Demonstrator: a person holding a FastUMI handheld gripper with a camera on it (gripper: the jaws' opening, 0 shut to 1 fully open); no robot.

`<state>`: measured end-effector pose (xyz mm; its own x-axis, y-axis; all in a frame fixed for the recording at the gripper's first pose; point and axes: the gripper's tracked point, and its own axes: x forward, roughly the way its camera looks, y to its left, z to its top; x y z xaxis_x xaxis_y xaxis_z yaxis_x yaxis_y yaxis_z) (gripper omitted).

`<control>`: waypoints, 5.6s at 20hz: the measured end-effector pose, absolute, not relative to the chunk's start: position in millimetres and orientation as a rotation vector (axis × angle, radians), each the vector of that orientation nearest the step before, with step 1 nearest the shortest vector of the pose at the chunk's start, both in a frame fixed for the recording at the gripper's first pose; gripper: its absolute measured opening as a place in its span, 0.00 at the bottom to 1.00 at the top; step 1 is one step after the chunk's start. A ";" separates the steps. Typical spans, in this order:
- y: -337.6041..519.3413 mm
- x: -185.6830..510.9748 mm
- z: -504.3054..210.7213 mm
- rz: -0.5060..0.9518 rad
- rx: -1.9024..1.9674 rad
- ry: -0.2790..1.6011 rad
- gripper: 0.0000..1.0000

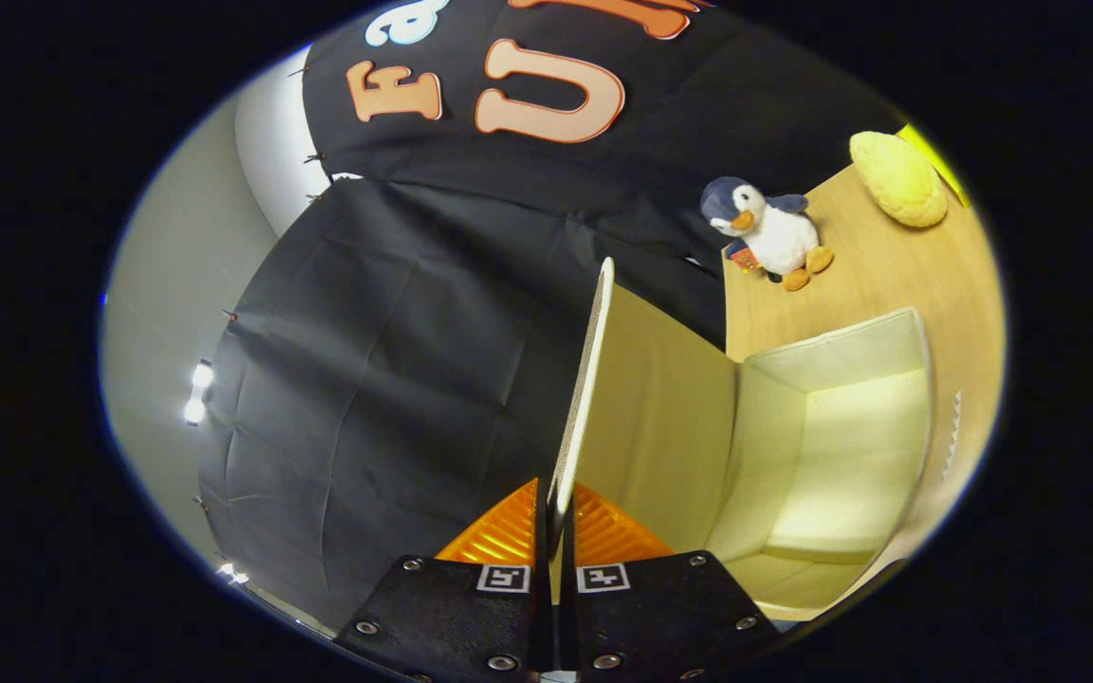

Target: Open the storage box then place both shoes into the box .Put the left shoe in first, then the right shoe, with the right side of both shoes facing outward in a uniform manner.

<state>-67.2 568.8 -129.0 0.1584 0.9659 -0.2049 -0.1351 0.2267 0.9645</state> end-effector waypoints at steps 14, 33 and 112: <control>653.0 -111.5 -142.0 1.092 0.818 1.150 0.45; 384.0 -47.2 -220.9 0.735 0.569 1.021 0.96; 514.9 -54.0 -363.1 0.334 0.142 1.260 0.03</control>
<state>-54.0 514.9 -363.1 0.2657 0.3237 -0.9081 -0.1691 0.9430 0.2867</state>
